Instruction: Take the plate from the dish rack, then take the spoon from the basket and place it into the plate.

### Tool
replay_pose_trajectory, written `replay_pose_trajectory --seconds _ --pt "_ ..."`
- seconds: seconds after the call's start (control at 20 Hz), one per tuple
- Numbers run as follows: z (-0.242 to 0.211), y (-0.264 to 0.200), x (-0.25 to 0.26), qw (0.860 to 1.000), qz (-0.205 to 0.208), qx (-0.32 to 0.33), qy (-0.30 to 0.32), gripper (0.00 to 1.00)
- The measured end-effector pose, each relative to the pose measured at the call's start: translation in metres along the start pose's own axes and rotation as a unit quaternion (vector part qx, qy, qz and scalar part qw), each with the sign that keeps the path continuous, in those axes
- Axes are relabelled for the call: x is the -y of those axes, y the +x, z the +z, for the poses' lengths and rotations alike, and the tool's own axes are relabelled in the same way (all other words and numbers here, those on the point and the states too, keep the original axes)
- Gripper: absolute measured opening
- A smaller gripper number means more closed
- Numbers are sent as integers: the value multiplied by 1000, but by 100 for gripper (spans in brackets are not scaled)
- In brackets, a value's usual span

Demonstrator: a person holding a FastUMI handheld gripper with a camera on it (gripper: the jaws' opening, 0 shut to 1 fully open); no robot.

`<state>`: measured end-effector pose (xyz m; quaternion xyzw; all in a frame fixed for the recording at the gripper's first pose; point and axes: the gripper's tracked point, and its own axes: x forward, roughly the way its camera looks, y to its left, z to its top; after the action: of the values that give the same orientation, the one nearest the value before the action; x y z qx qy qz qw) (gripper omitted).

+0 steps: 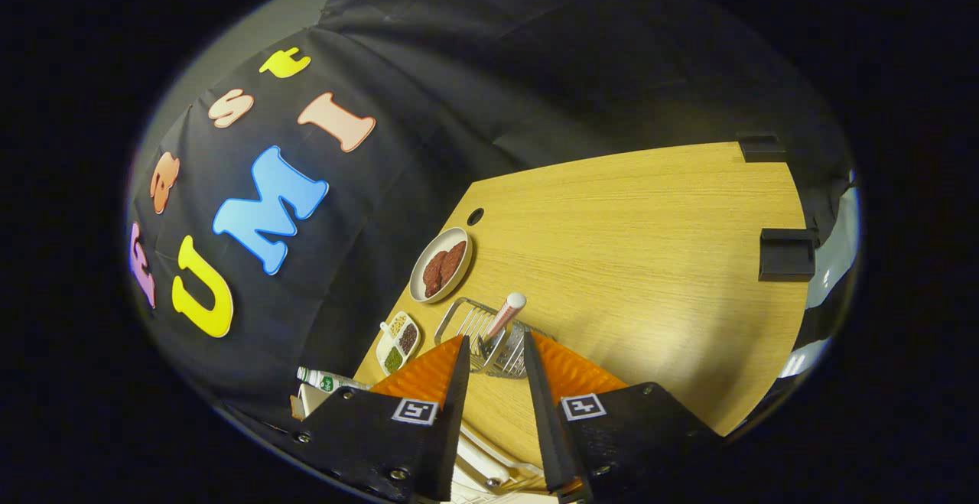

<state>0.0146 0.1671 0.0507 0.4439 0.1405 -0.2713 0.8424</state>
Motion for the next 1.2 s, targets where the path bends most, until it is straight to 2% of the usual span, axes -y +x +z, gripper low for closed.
replay_pose_trajectory --seconds 0.35,0.45,0.55,0.6,0.65,0.7,0.95,1.2 --pt "10 39 12 1000 -24 2 7 44" --pt "15 46 11 1000 -23 5 6 23" --pt "16 50 4 1000 -8 9 10 22" --pt "20 45 2 1000 -11 10 3 18" --pt "22 42 -5 1000 7 13 2 18" --pt "23 43 -8 1000 4 16 -11 12" --pt "27 28 -35 997 24 22 -77 12" --pt "40 4 -64 988 47 38 -146 12"
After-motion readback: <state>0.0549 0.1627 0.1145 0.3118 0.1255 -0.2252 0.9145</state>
